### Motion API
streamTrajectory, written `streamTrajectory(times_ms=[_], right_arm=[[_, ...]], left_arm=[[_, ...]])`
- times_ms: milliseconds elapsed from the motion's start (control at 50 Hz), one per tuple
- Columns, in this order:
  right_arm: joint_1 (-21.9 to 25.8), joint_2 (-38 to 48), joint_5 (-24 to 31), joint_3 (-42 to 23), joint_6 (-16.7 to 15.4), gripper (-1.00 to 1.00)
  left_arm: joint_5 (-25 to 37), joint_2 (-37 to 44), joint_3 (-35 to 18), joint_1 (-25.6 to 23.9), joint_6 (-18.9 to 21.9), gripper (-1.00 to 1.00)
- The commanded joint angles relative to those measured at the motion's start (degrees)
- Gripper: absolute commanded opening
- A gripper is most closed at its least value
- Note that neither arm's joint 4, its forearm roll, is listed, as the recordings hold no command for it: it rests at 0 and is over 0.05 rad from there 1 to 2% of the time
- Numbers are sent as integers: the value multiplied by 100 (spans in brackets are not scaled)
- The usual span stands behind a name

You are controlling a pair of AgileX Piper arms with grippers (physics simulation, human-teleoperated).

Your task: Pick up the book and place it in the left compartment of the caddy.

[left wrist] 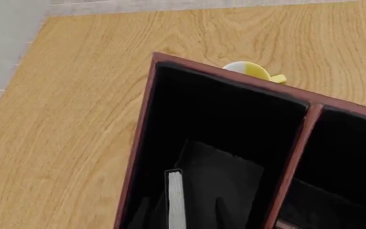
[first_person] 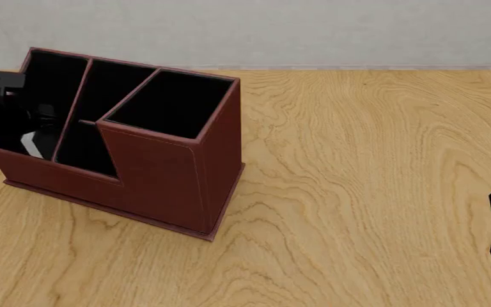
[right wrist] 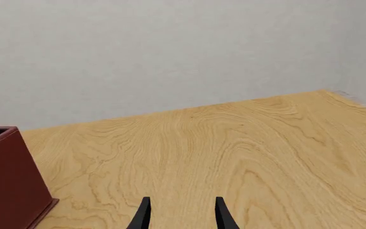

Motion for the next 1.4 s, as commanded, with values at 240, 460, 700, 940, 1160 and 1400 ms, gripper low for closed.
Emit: streamTrajectory(times_ms=[240, 460, 700, 940, 1160, 1400], right_arm=[[-6, 8, 5, -16, 15, 100], [-3, 3, -8, 1, 17, 100], [-9, 8, -8, -11, 6, 100], [-7, -2, -7, -6, -3, 100], [19, 2, -8, -3, -20, 100], [35, 6, 2, -12, -37, 100]], left_arm=[[19, -99, -21, 6, -2, 100], [2, -169, -35, 50, 0, 100], [53, -308, -54, 35, -30, 100], [140, -437, -88, 4, -56, 100], [288, -655, -147, -15, -76, 100], [573, -966, -347, -56, -70, 100]])
